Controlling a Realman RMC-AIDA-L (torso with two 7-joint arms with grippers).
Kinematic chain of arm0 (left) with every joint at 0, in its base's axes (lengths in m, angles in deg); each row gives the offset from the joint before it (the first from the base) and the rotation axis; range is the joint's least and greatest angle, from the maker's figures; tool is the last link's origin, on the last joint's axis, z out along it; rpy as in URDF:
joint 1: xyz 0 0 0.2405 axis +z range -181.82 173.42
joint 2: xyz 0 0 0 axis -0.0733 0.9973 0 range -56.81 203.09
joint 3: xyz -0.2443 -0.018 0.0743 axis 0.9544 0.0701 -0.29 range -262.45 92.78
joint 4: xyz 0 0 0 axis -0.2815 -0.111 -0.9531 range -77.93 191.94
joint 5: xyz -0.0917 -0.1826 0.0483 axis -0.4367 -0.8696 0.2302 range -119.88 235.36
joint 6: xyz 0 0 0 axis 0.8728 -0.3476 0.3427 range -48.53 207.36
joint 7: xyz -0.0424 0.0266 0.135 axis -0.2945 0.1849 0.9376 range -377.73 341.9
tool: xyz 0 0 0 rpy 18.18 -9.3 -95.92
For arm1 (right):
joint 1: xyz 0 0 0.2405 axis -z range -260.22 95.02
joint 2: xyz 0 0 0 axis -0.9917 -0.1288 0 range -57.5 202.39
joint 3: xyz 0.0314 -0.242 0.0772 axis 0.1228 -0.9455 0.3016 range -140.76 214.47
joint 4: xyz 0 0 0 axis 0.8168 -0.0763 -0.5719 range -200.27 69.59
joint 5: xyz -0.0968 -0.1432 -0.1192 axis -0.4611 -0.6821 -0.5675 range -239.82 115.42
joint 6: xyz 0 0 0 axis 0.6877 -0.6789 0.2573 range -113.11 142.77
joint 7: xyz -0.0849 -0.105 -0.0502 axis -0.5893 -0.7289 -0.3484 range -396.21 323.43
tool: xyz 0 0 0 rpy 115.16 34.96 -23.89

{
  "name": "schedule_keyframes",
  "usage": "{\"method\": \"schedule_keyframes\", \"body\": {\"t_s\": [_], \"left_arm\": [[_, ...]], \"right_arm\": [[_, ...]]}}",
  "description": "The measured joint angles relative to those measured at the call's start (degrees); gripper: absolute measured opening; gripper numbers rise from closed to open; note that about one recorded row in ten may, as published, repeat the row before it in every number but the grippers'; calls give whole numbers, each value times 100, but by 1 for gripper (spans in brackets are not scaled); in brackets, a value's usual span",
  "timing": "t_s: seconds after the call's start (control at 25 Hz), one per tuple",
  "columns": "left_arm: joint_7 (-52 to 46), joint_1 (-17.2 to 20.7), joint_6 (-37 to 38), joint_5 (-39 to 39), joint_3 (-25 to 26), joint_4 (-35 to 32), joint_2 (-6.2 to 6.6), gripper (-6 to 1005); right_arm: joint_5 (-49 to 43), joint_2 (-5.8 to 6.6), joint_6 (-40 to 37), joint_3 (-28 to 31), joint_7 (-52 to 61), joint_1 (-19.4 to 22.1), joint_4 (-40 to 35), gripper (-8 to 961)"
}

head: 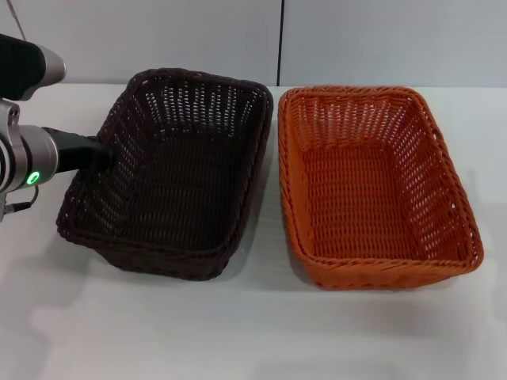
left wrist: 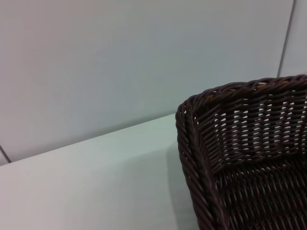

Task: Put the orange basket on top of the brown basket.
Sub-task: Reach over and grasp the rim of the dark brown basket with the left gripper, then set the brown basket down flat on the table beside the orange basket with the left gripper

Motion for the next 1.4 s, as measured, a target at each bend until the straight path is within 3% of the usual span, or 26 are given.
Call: {"method": "schedule_keyframes", "body": {"t_s": [0.2,0.36,0.56,0.64,0.84,0.96,1.04,1.4], "left_arm": [[214,0,-88,-18,-8,53,9,253],[1090,107,-583,-126,241,489,22,244],[2946,122,-1492,-1285,1338,704,29,242],[3918,0,-2112,-1985,2152,633,34,242],[4989,-275,-2776,-2333,2833,501,66,240],[5202,-422,-2965,-2338,2975,420,109,239],[5493,-617,-3224,-2353,3098,326,214,235],[6257,-1061,-3677,-2216,3038,274,285,205]], "right_arm": [[4,0,-4,0,0,-1,-16,686],[3,0,-11,-1,0,4,-34,685],[5,-3,-6,-38,0,14,-89,682],[-6,-13,-6,-50,0,38,-163,682],[-18,-24,14,-148,-35,65,-330,679],[-19,-28,19,-186,-43,67,-380,678],[-21,-32,26,-251,-54,85,-438,677],[-26,-52,54,-309,-65,209,-503,674]]}}
